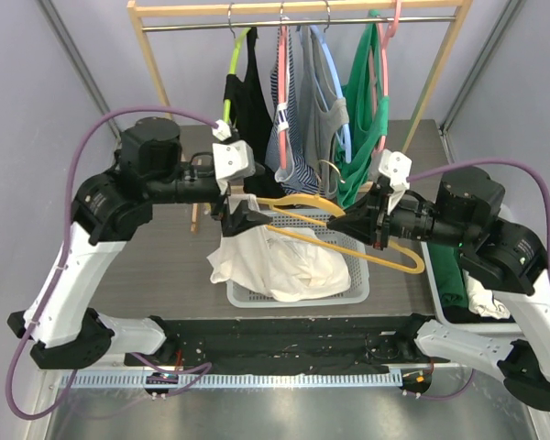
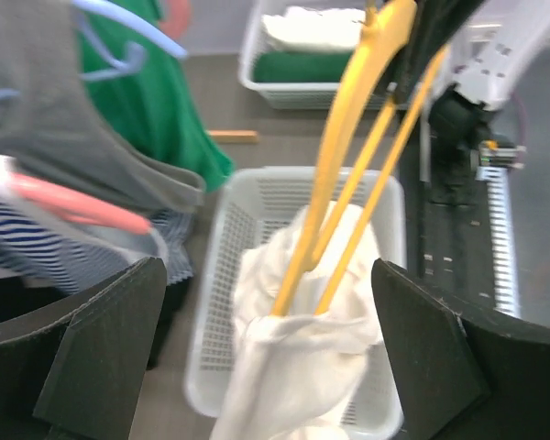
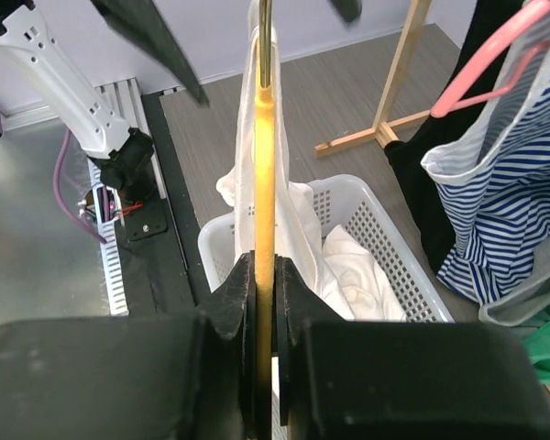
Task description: Remove the tank top from the hanger
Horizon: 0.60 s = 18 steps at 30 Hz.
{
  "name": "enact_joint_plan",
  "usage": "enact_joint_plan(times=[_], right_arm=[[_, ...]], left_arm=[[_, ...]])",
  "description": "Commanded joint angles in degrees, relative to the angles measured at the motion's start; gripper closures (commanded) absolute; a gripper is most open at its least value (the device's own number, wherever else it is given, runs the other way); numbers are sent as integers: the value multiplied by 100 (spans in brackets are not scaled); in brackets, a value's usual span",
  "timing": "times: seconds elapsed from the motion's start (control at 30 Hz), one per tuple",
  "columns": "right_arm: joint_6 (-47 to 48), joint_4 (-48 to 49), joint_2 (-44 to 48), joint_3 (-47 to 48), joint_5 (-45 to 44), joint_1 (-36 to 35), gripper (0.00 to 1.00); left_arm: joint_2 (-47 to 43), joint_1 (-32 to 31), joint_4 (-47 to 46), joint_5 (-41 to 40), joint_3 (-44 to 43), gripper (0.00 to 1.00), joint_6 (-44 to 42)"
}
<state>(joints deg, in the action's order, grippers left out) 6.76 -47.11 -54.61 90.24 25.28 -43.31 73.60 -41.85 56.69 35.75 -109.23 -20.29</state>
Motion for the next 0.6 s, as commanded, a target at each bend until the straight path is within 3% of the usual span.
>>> enact_joint_plan(times=[0.0, 0.07, 0.33, 0.43, 0.53, 0.57], right_arm=[[-210, 484, 319, -181, -356, 15, 99], [-254, 501, 442, -270, -462, 7, 99], [-281, 536, 574, -95, -638, 7, 99], [-290, 536, 495, 20, -550, 15, 99], [-316, 589, 460, 20, -480, 7, 99], [-334, 607, 451, 3, -471, 7, 99]], left_arm=[[-276, 106, -254, -735, -617, 0, -431], [-530, 176, -359, -1016, -442, 0, -388], [-1471, 449, -720, -1544, 1621, 0, -273], [-1647, 476, -825, -1606, 1922, 0, -133], [-1656, 476, -975, -1738, 2099, 5, 104], [-1656, 484, -1001, -1746, 2134, 13, 157]])
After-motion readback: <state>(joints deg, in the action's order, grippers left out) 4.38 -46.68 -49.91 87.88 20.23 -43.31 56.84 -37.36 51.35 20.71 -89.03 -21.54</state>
